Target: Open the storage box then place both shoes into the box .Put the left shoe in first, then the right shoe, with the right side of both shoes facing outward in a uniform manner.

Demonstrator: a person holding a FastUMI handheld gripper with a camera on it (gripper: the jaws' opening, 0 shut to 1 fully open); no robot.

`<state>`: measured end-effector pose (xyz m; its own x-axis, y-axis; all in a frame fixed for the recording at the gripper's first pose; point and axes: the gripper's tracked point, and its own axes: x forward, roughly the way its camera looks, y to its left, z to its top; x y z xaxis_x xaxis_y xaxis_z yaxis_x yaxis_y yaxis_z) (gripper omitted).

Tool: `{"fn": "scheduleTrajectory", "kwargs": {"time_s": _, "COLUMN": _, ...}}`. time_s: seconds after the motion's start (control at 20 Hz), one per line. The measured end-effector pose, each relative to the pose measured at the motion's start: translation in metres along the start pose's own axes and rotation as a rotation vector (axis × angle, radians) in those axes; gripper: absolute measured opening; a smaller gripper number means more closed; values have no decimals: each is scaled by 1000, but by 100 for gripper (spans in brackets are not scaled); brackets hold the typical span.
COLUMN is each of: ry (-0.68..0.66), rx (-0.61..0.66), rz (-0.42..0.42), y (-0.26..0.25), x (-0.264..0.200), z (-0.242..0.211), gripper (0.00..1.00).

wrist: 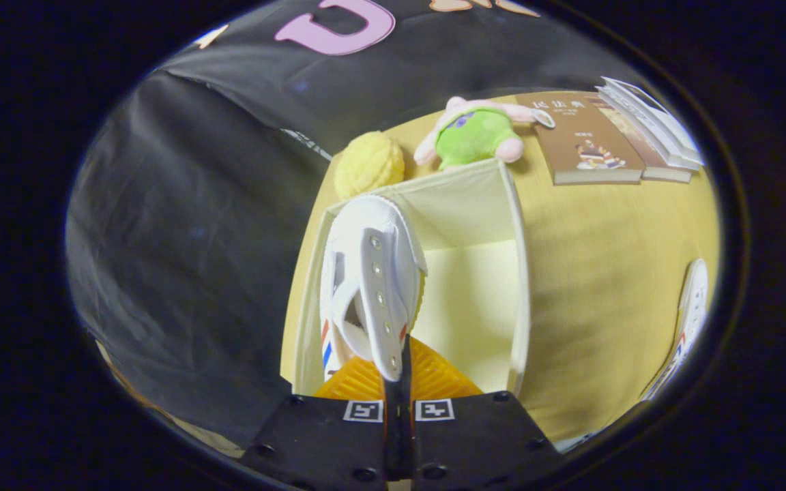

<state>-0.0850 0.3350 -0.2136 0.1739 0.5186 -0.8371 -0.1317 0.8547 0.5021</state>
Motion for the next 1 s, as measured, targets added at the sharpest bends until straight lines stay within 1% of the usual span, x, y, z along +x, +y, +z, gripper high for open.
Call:
{"fn": "scheduleTrajectory", "kwargs": {"time_s": 0.4, "ry": 94, "rx": 2, "rz": -125, "y": -9, "x": 53, "z": -27, "gripper": 4}}
{"fn": "scheduleTrajectory", "kwargs": {"time_s": 0.5, "ry": 95, "rx": -9, "rz": -158, "y": -9, "x": 57, "z": -28, "gripper": 4}}
{"fn": "scheduleTrajectory", "kwargs": {"time_s": 0.6, "ry": 88, "rx": -28, "rz": -170, "y": -11, "x": 58, "z": -26, "gripper": 4}}
{"fn": "scheduleTrajectory", "kwargs": {"time_s": 0.7, "ry": 99, "rx": -39, "rz": -127, "y": -3, "x": 57, "z": -29, "gripper": 18}}
{"fn": "scheduleTrajectory", "kwargs": {"time_s": 0.8, "ry": 72, "rx": -69, "rz": -115, "y": -5, "x": 49, "z": -25, "gripper": 33}}
{"fn": "scheduleTrajectory", "kwargs": {"time_s": 0.95, "ry": 6, "rx": -52, "rz": 14, "y": 19, "x": 32, "z": -14, "gripper": 56}}
{"fn": "scheduleTrajectory", "kwargs": {"time_s": 1.0, "ry": -18, "rx": -63, "rz": 41, "y": 25, "x": 20, "z": -9, "gripper": 63}}
